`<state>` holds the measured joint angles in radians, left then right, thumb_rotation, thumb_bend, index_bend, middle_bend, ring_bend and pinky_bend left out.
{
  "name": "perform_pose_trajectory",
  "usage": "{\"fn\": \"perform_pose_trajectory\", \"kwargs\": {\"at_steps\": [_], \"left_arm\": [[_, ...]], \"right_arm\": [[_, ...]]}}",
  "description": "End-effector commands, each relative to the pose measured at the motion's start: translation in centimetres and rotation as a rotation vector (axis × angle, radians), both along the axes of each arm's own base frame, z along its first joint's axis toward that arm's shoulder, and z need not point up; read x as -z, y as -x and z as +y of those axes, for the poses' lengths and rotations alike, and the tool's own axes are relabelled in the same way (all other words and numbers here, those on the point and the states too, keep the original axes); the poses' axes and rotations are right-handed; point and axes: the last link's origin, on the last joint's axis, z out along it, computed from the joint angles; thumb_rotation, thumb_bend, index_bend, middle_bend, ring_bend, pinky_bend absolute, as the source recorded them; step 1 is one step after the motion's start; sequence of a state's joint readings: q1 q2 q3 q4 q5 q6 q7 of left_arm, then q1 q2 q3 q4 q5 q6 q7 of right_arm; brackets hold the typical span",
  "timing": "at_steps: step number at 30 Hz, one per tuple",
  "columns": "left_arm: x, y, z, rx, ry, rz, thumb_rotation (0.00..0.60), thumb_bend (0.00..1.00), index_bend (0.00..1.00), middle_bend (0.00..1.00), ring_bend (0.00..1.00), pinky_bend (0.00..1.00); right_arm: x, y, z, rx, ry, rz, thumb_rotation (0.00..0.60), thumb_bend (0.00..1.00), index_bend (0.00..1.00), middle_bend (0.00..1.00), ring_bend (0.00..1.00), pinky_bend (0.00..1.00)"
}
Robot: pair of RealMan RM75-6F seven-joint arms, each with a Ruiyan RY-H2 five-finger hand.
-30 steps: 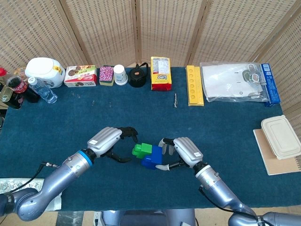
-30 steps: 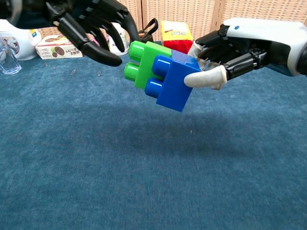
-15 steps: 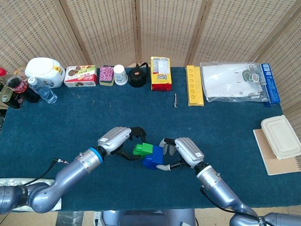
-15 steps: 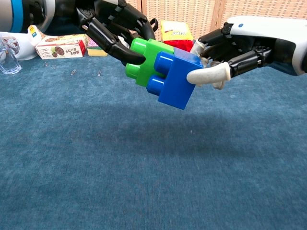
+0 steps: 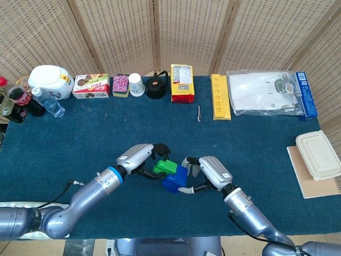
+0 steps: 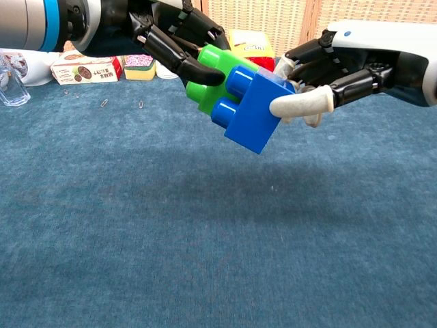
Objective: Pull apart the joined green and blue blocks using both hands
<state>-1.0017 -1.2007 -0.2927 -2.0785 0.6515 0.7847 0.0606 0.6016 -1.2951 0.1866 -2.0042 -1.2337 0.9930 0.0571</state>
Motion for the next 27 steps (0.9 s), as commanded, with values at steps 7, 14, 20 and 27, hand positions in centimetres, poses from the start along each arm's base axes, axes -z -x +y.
{"fn": "perform_pose_trajectory", "kwargs": {"at_steps": [7, 14, 20, 27], "left_arm": [[-0.7, 0.6, 0.0, -0.011, -0.007, -0.013, 0.558, 0.46, 0.59, 0.30, 0.32, 0.37], [-2.3, 1.9, 0.4, -0.035, -0.032, -0.028, 0.559, 0.46, 0.59, 0.30, 0.32, 0.37], [-4.9, 4.3, 0.0, -0.048, -0.082, -0.008, 0.556, 0.46, 0.59, 0.30, 0.32, 0.37], [-7.5, 8.9, -1.0, -0.004, -0.196, 0.133, 0.556, 0.45, 0.59, 0.30, 0.32, 0.37]], "right_arm": [[-0.2, 0.2, -0.2, 0.008, 0.000, 0.001, 0.374, 0.22, 0.58, 0.54, 0.59, 0.47], [-0.2, 0.9, -0.5, 0.017, -0.001, 0.028, 0.375, 0.22, 0.58, 0.54, 0.59, 0.47], [0.0, 2.2, -1.1, 0.026, 0.014, 0.092, 0.376, 0.22, 0.58, 0.54, 0.59, 0.47], [1.2, 3.9, -2.1, -0.035, 0.106, 0.250, 0.374, 0.22, 0.58, 0.54, 0.56, 0.46]]}}
